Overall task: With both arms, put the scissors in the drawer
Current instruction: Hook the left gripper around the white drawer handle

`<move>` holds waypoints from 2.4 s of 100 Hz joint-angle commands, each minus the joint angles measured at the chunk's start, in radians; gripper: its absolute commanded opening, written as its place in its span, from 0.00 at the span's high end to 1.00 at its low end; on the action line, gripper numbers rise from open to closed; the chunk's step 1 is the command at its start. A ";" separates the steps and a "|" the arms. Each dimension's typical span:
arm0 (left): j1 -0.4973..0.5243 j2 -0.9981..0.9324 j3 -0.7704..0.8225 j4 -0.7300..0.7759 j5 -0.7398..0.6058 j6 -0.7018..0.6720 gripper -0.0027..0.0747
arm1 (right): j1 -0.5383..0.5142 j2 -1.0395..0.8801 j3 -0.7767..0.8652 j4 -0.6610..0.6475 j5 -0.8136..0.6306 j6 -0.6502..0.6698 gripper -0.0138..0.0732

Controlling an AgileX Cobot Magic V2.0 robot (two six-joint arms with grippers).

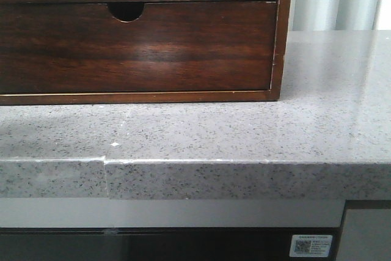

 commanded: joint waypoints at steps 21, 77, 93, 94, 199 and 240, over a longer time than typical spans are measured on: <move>-0.019 0.024 -0.111 -0.024 -0.066 0.003 0.26 | -0.008 0.002 -0.040 -0.004 -0.062 -0.001 0.20; 0.243 -0.057 -0.111 -0.062 0.340 0.051 0.26 | -0.008 0.004 -0.040 -0.004 -0.049 -0.001 0.20; 0.409 -0.030 -0.111 -0.238 0.609 0.238 0.26 | -0.008 0.004 -0.040 -0.004 -0.046 -0.001 0.20; 0.415 -0.028 -0.111 -0.249 0.618 0.252 0.26 | -0.008 0.004 -0.040 -0.004 -0.046 -0.001 0.20; 0.370 0.369 -0.215 -0.742 0.819 0.733 0.27 | -0.008 0.004 -0.040 -0.004 -0.044 -0.001 0.20; 0.381 0.369 -0.217 -0.742 0.807 0.735 0.65 | -0.008 0.004 -0.040 -0.004 -0.041 -0.001 0.20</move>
